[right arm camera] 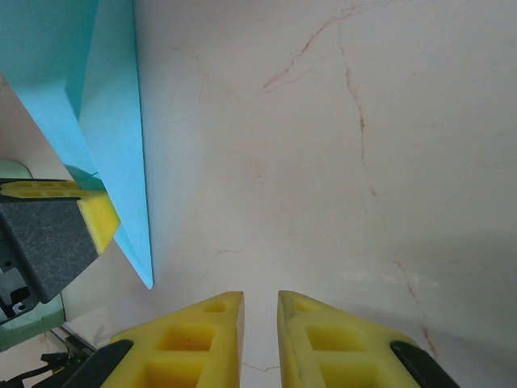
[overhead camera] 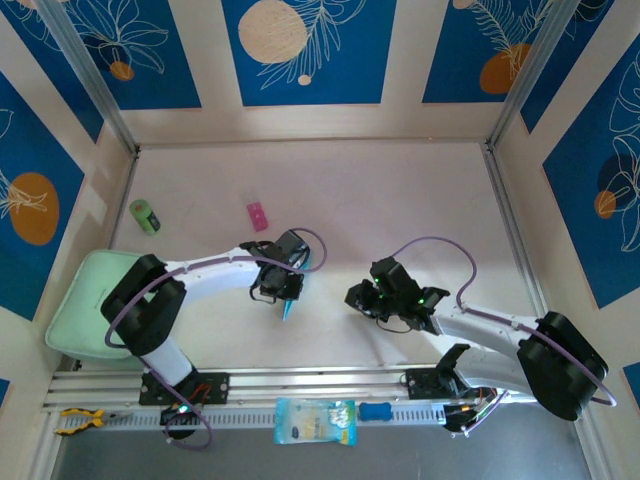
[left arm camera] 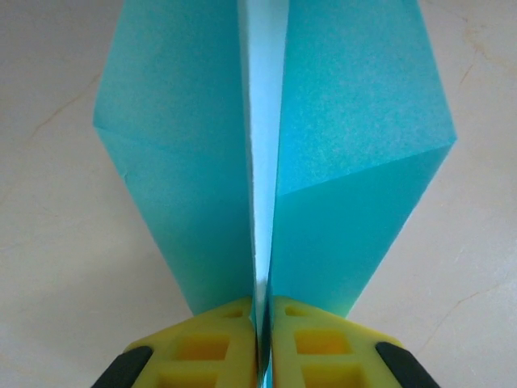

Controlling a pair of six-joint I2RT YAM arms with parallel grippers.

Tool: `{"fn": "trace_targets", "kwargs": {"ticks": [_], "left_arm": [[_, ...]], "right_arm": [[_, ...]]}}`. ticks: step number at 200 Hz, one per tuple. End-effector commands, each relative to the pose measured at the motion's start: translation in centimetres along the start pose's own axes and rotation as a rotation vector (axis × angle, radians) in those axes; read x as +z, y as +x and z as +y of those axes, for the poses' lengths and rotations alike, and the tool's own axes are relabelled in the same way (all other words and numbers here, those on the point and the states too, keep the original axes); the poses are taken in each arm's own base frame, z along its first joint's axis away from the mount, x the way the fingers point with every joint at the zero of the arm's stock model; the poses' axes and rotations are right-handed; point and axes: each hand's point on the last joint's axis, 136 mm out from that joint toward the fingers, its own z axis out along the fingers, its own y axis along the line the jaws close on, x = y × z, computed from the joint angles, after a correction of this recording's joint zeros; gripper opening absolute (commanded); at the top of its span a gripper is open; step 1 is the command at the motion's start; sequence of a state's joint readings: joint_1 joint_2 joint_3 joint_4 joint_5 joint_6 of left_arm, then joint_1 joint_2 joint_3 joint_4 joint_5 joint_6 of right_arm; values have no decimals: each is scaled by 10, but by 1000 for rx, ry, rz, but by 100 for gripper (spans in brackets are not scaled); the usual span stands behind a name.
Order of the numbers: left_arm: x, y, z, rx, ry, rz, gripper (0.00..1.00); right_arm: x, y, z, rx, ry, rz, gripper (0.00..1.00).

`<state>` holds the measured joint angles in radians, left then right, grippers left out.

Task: Fold a paper plane with a square sheet of paper (pick it up from the middle)
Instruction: Turn over a paper plane at the center of the table.

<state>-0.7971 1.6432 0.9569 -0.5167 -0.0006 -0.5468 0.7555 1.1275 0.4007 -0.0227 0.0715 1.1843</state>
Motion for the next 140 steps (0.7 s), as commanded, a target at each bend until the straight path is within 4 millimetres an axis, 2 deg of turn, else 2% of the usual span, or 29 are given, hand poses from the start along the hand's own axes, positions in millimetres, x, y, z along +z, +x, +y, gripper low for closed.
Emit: {"fn": "trace_targets", "kwargs": {"ticks": [1, 94, 140], "left_arm": [[3, 5, -3, 18, 1, 31, 13], [11, 7, -1, 15, -20, 54, 15], [21, 13, 4, -11, -66, 84, 19]], "right_arm": [[3, 7, -5, 4, 10, 26, 19], [5, 7, -4, -2, 8, 34, 19], [2, 8, -2, -23, 0, 35, 19]]}}
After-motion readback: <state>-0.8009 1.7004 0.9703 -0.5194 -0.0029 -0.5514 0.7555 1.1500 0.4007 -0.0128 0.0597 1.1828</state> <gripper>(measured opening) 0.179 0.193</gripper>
